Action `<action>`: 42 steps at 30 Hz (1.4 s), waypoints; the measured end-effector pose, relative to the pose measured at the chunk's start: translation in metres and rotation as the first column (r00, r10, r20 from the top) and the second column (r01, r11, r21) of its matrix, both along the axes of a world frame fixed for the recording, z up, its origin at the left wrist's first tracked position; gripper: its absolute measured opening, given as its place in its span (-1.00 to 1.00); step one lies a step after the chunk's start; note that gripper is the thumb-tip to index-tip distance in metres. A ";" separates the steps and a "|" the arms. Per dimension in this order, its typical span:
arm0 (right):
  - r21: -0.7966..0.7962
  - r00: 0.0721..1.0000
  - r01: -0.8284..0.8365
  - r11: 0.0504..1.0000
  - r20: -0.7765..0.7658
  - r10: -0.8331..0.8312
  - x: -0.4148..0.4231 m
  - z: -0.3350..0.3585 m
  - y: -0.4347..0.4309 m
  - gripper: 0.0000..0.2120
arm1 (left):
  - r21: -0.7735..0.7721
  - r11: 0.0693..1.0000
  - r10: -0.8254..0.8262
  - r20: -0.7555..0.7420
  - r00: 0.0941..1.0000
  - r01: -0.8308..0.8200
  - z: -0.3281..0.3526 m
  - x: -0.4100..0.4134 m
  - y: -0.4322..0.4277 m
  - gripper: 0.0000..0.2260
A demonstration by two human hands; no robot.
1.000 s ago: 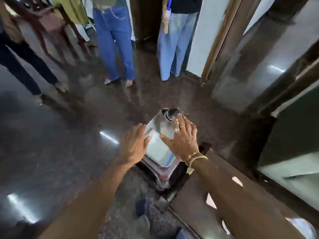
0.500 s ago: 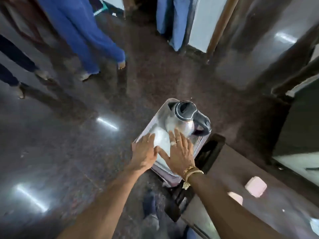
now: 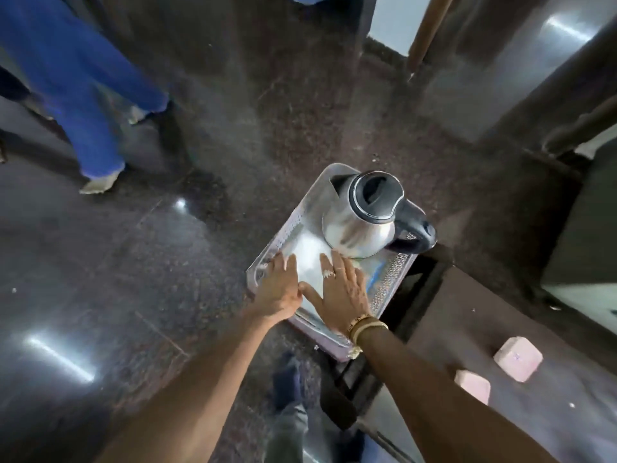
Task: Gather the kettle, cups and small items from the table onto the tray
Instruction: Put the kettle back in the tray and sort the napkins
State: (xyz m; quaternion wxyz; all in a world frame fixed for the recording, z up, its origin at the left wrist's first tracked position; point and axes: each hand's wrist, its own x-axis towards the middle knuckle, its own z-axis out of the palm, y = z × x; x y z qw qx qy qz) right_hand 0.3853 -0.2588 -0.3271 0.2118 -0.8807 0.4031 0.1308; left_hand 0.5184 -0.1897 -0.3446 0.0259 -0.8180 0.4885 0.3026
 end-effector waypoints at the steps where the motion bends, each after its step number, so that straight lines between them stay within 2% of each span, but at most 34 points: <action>1: 0.010 1.000 -0.004 1.000 -0.014 0.004 0.000 -0.004 0.000 -0.22 | 0.006 1.000 0.004 0.009 1.000 -0.004 -0.004 -0.001 0.000 -0.36; 7: 0.079 0.997 0.017 0.997 -0.079 -0.011 0.001 -0.018 -0.001 -0.33 | 0.005 1.000 0.029 0.026 0.999 -0.029 -0.018 -0.004 -0.002 -0.34; 11: 0.145 0.995 0.061 0.988 -0.091 -0.049 0.003 -0.023 -0.003 -0.41 | -0.090 0.990 0.110 0.015 0.994 -0.108 -0.016 -0.005 -0.006 -0.37; 14: 0.162 0.994 0.057 0.985 -0.097 -0.042 0.002 -0.026 -0.005 -0.44 | -0.203 0.969 0.132 -0.058 0.990 -0.141 -0.016 -0.001 -0.006 -0.38; 17: 0.172 0.995 0.059 0.983 -0.095 -0.043 0.000 -0.027 -0.006 -0.44 | -0.314 0.908 0.242 -0.148 0.959 -0.278 -0.008 0.001 -0.009 -0.46; 19: 0.181 0.994 0.074 0.981 -0.090 -0.058 -0.001 -0.026 -0.007 -0.43 | -0.333 0.871 0.310 -0.198 0.930 -0.361 -0.002 0.000 -0.010 -0.46; 22: 0.180 0.989 0.138 0.974 -0.071 -0.127 -0.003 -0.022 -0.007 -0.42 | -0.203 0.836 0.441 -0.305 0.844 -0.510 0.006 0.000 -0.015 -0.28; 23: 0.179 0.984 0.173 0.969 -0.071 -0.162 -0.004 -0.021 -0.006 -0.42 | -0.145 0.826 0.477 -0.335 0.813 -0.545 0.008 0.000 -0.017 -0.29; 26: 0.230 0.952 0.305 0.924 -0.096 -0.290 -0.007 -0.020 -0.004 -0.41 | -0.127 0.800 0.507 -0.379 0.774 -0.586 0.016 0.002 -0.021 -0.79; 32: 0.312 0.897 0.437 0.843 -0.087 -0.433 -0.013 -0.019 -0.003 -0.43 | -0.135 0.780 0.478 -0.501 0.721 -0.611 0.020 -0.002 -0.027 -0.89; 34: 0.325 0.888 0.453 0.830 -0.087 -0.451 -0.014 -0.017 -0.002 -0.43 | -0.118 0.778 0.490 -0.500 0.714 -0.617 0.017 -0.005 -0.024 -0.86; 36: 0.330 0.890 0.450 0.830 -0.092 -0.447 -0.017 -0.016 -0.003 -0.43 | -0.065 0.767 0.537 -0.478 0.694 -0.638 0.017 -0.007 -0.023 -0.73; 40: 0.353 0.877 0.473 0.807 -0.097 -0.471 -0.021 -0.018 -0.002 -0.42 | 0.042 0.668 0.641 -0.539 0.546 -0.743 0.020 -0.007 -0.023 -0.40; 42: 0.358 0.864 0.494 0.792 -0.102 -0.492 -0.022 -0.017 0.000 -0.43 | 0.111 0.614 0.677 -0.582 0.450 -0.781 0.024 -0.004 -0.022 -0.41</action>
